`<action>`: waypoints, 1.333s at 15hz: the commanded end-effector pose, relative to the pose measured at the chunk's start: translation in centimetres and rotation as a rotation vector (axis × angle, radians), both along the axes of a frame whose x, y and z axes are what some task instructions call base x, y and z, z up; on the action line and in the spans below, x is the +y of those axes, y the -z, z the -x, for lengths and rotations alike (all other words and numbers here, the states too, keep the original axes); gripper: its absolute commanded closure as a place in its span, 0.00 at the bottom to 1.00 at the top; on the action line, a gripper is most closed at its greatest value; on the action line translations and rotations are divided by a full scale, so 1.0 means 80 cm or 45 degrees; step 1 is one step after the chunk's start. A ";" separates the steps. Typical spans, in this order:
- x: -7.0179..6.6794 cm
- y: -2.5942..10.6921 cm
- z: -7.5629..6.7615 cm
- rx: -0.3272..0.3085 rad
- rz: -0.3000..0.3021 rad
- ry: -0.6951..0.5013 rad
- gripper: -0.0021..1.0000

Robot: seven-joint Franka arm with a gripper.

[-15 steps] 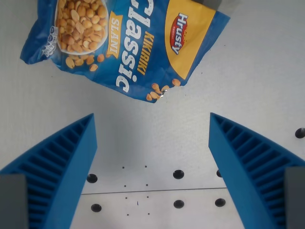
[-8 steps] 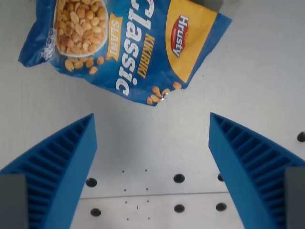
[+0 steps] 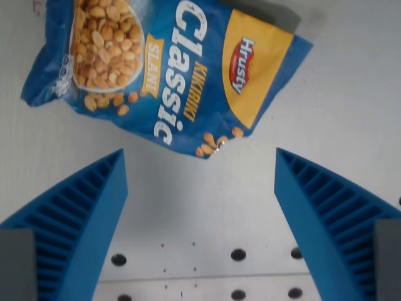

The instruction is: Move above the blue bag

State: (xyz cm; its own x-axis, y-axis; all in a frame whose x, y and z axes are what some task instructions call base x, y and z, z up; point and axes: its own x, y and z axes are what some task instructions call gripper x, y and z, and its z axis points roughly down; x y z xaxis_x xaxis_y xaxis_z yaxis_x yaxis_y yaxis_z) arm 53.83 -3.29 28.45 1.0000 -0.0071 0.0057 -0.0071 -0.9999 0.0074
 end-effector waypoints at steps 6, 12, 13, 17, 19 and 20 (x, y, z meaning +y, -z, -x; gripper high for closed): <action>0.008 0.029 -0.026 0.004 -0.017 -0.008 0.00; 0.012 0.055 -0.043 0.018 -0.022 -0.015 0.00; 0.012 0.059 -0.046 0.018 -0.022 -0.016 0.00; 0.015 0.075 -0.054 -0.001 -0.021 -0.020 0.00; 0.016 0.082 -0.056 -0.009 -0.020 -0.021 0.00; 0.017 0.085 -0.057 -0.013 -0.020 -0.021 0.00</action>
